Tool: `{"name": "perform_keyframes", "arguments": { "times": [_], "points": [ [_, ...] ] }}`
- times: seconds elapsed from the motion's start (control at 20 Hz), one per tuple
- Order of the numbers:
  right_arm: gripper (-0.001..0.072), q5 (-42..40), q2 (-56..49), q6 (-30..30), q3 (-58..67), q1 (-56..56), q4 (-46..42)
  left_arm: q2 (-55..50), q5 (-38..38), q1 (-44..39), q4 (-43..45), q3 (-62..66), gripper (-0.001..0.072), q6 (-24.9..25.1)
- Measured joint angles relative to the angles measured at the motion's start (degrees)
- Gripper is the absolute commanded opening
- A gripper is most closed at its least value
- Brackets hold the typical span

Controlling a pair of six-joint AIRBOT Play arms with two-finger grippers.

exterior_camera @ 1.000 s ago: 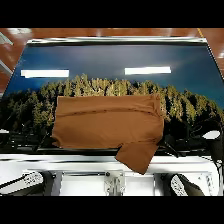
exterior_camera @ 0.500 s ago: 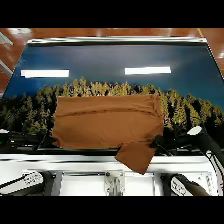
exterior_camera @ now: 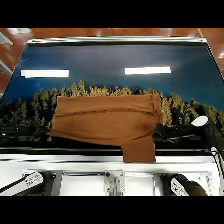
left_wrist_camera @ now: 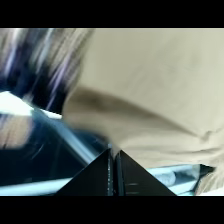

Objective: Fold the shirts.

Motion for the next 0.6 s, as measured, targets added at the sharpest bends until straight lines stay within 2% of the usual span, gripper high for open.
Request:
{"name": "perform_keyframes", "arguments": {
  "times": [0.3,0.6],
  "points": [
    [0.0051,-5.7,-0.2,0.2,6.3,0.1,4.7,-0.9,1.6,-4.4,-3.2,7.6,0.0034,-0.3],
    [0.0051,-11.3,-10.8,-1.2,18.9,0.1,10.2,-6.4,8.7,-9.6,-3.8,16.2,0.0035,-6.9]
  ]
}}
